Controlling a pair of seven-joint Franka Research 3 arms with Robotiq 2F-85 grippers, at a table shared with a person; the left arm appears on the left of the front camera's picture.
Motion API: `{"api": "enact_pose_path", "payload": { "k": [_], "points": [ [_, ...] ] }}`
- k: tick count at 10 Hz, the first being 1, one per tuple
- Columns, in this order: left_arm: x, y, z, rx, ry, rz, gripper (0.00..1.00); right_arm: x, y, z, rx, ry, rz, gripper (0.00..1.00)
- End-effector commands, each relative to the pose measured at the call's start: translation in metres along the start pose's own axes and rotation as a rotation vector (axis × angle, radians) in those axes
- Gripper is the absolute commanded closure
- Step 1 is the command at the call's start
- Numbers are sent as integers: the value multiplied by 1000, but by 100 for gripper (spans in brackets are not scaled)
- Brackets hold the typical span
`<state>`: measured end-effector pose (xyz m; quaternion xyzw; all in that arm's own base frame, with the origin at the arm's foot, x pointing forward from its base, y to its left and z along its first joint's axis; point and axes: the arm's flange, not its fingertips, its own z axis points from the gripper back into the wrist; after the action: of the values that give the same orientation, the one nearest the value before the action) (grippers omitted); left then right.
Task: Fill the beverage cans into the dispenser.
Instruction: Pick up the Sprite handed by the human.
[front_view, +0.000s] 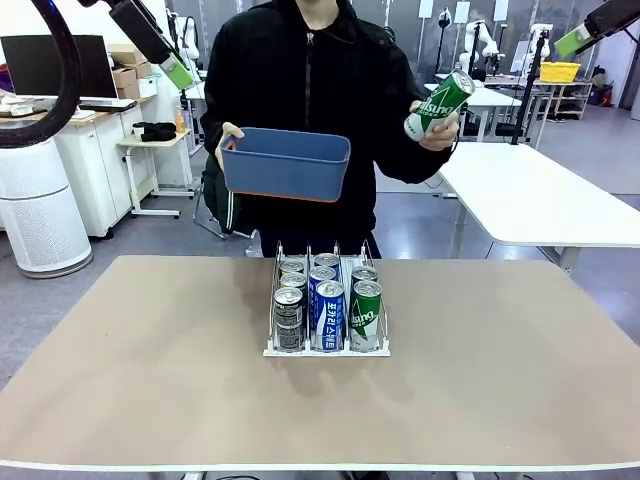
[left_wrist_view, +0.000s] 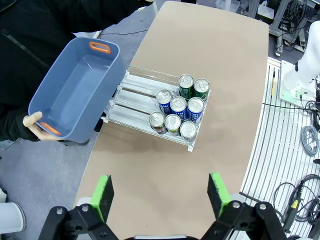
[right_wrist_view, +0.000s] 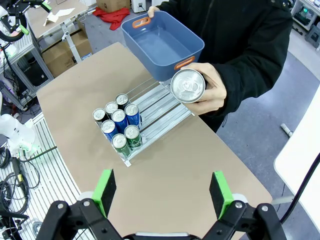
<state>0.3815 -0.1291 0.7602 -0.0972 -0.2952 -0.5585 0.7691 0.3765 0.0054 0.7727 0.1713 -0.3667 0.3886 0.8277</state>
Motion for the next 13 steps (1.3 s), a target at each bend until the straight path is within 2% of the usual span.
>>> {"api": "enact_pose_path", "payload": {
  "k": [1, 13],
  "points": [
    [-1, 1, 1, 0, -1, 2, 0, -1, 0, -1, 4, 1, -1, 0],
    [-1, 1, 1, 0, -1, 2, 0, 0, 0, 0, 0, 0, 0, 0]
  ]
}}
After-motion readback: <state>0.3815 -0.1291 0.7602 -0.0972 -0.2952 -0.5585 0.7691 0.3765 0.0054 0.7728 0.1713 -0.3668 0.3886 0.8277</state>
